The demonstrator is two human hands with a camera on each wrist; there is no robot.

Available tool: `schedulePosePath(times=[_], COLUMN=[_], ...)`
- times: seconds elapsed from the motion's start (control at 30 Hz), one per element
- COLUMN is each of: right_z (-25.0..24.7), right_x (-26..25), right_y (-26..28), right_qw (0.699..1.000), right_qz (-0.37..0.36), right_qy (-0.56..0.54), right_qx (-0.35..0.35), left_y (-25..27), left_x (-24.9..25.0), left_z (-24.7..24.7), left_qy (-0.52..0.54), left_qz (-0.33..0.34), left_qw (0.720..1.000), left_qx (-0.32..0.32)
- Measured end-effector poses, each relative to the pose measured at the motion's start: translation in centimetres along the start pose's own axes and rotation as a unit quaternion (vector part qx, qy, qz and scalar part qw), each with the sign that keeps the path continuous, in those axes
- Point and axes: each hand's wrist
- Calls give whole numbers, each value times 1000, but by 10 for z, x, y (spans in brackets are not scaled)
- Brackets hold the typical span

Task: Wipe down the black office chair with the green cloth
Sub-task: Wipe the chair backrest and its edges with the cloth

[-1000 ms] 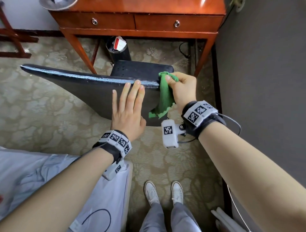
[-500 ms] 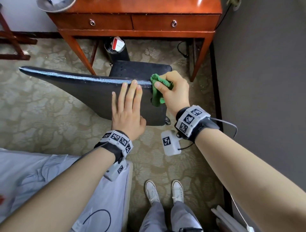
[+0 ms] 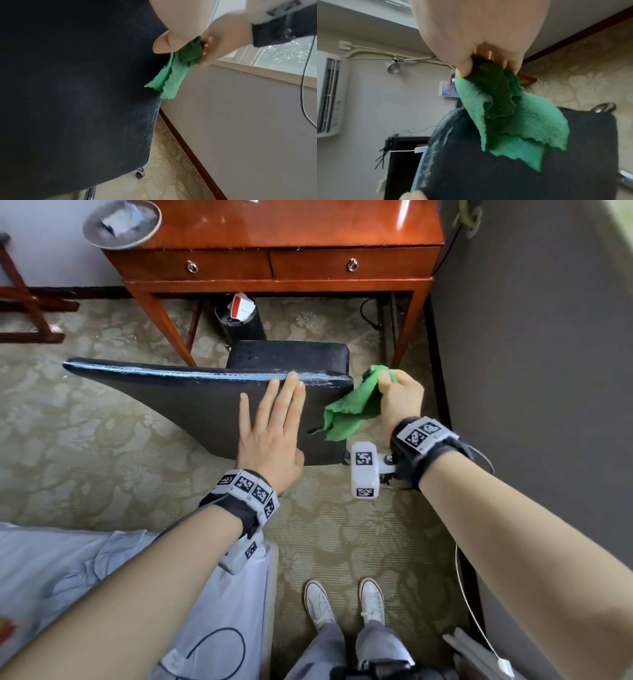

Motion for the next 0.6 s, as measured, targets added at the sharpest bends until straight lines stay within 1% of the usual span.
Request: schedulePosePath(times=[0.07, 0.13, 0.2, 0.23, 0.3, 0.4, 0.5, 0.6], right_z=[-17, -27, -27, -24, -19, -12, -8, -7], right_x=[6, 3, -3, -6, -9, -14, -6, 4], right_y=[7, 12, 14, 14, 12, 11, 4, -1], right_qw=[1000, 1000, 1000, 999, 996, 984, 973, 972], right_qz=[3, -11, -20, -29, -63, -118, -152, -163], right_qy=[-6, 11, 23, 32, 69, 127, 164, 156], right_qx=[11, 16, 3, -4, -13, -41, -60, -67], left_y=[-2, -9, -23, -32, -53, -76, -85, -86], left_x=[-8, -14, -18, -20, -22, -25, -25, -24], left_z=[-9, -20, -33, -38, -45, -44, -41, -40], left_qy=[5, 29, 65, 81, 86, 66, 109, 119], left_qz=[25, 40, 29, 16, -6, -7, -17, -26], left_qw=[999, 996, 991, 990, 993, 998, 994, 992], left_qx=[19, 75, 115, 115, 75, -4, -23, -26])
Point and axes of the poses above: each hand's wrist, its own y-axis away from the middle knuckle, its own z-axis out of the palm, x = y × z, and after that the axes turned 3 degrees about -z, right-handed
